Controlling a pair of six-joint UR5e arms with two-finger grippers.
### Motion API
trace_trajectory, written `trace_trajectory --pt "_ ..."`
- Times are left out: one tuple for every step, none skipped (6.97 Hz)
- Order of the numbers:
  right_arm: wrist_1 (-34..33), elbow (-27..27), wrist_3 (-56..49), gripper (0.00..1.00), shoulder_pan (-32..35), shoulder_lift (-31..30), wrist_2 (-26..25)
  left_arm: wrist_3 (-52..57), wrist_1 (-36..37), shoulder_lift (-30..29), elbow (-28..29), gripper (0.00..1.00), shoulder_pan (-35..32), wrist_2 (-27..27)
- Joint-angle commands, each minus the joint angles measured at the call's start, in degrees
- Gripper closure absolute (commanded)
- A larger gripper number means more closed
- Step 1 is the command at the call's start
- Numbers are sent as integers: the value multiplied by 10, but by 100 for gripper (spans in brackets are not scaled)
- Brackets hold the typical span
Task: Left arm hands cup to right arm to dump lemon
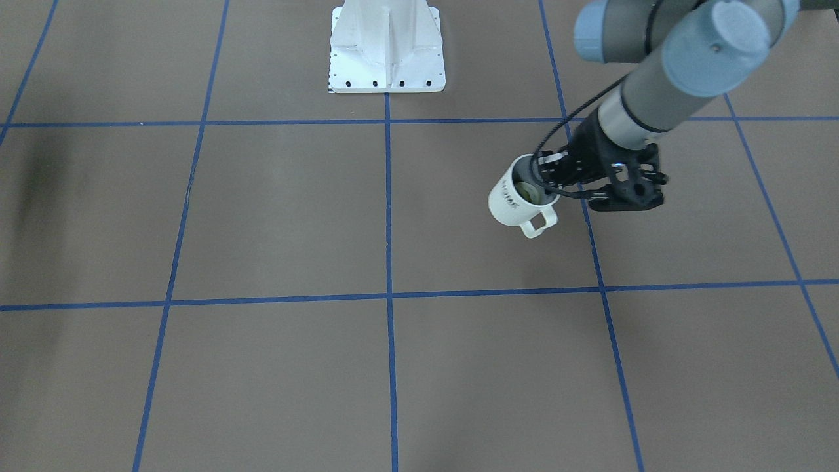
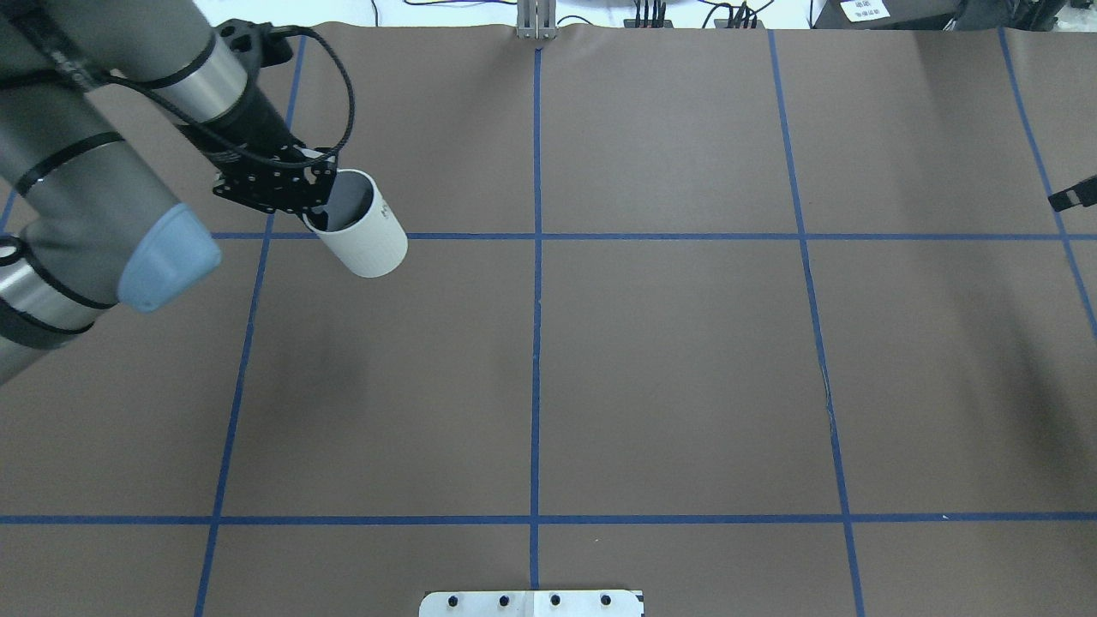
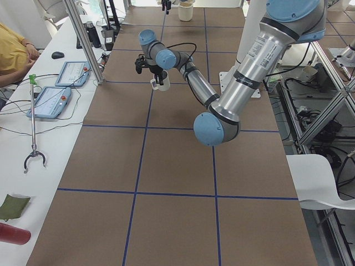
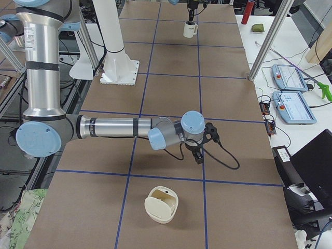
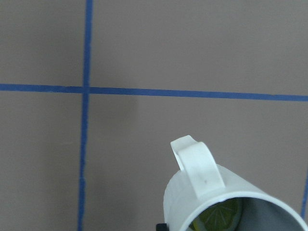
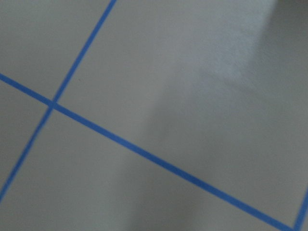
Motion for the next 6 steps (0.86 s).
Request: trace_trajectory --pt "176 7 246 2 -89 50 -105 -172 -4 -141 111 100 41 5" --pt "287 9 324 2 -146 48 -206 -215 -4 -181 151 100 53 7" --pt "312 32 345 2 -196 51 -247 -266 -5 -208 173 100 54 14" --pt "312 78 345 2 -259 51 -342 -341 -3 -222 177 100 54 15" --pt "312 108 345 2 -349 53 -475 -410 -2 -237 180 100 61 41" --pt "311 117 345 1 -426 70 -594 -438 1 -246 181 100 62 52"
